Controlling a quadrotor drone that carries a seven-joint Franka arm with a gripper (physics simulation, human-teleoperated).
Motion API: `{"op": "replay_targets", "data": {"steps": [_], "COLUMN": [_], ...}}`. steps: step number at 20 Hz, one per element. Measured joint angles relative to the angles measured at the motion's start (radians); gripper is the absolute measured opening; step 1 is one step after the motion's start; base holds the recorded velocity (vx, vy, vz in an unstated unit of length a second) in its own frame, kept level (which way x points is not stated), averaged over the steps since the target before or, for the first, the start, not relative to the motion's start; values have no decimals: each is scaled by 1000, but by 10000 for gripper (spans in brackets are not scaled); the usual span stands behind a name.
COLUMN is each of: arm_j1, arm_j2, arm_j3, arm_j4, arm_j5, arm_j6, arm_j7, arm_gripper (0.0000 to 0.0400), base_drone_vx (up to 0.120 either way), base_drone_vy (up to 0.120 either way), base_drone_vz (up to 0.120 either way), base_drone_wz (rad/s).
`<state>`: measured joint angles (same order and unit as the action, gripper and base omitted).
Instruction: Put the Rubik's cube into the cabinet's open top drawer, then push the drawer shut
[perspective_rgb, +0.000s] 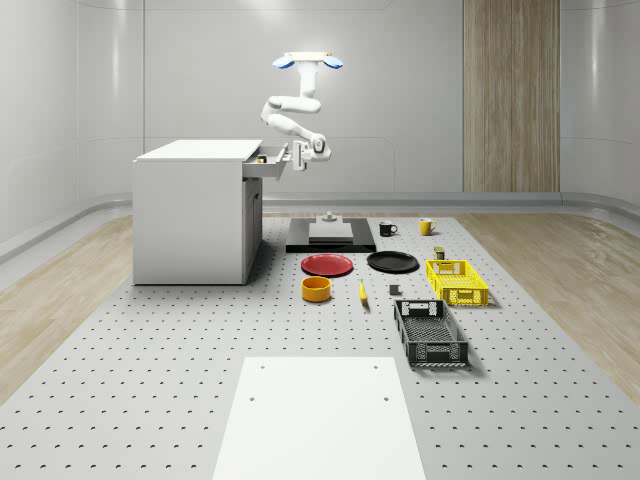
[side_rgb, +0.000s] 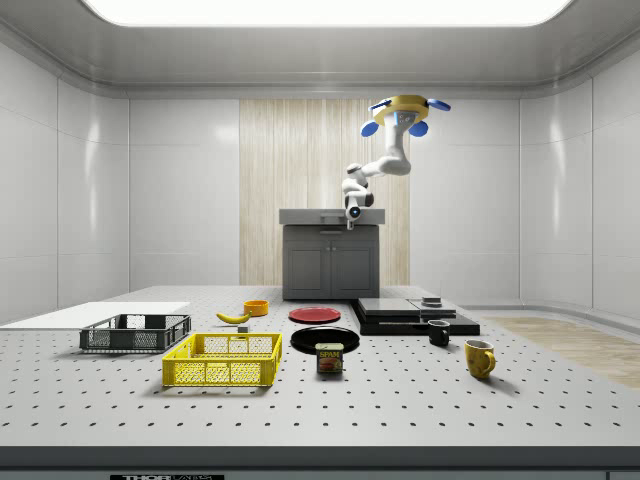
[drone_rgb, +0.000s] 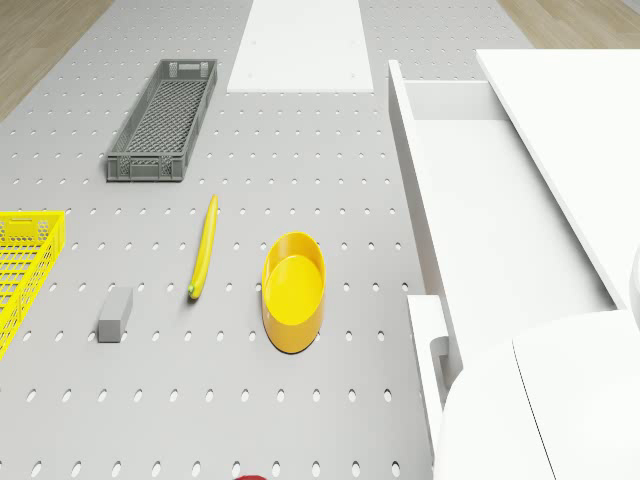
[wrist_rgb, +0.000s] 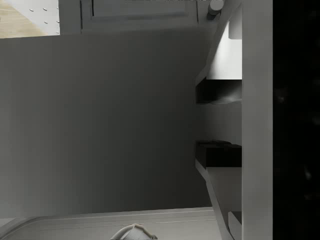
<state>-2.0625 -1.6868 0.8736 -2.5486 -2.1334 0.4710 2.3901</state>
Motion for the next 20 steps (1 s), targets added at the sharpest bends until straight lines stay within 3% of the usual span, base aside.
{"op": "replay_targets", "data": {"steps": [9, 10, 11, 20], "arm_j1": [168, 177, 182, 320], "arm_j2": [-11, -11, -13, -17], "arm_j3": [-26, -59, -65, -84], "arm_j4": [-30, -41, -40, -16], "arm_j5": [-320, -321, -335, -607], "arm_j6": [25, 30, 36, 113], "arm_j7": [-293, -217, -231, -489], "arm_gripper": [106, 106, 106, 105], "base_drone_vx": [0, 0, 0, 0], "base_drone_vy": [0, 0, 0, 0], "base_drone_vz": [0, 0, 0, 0], "base_drone_wz": [0, 0, 0, 0]}}
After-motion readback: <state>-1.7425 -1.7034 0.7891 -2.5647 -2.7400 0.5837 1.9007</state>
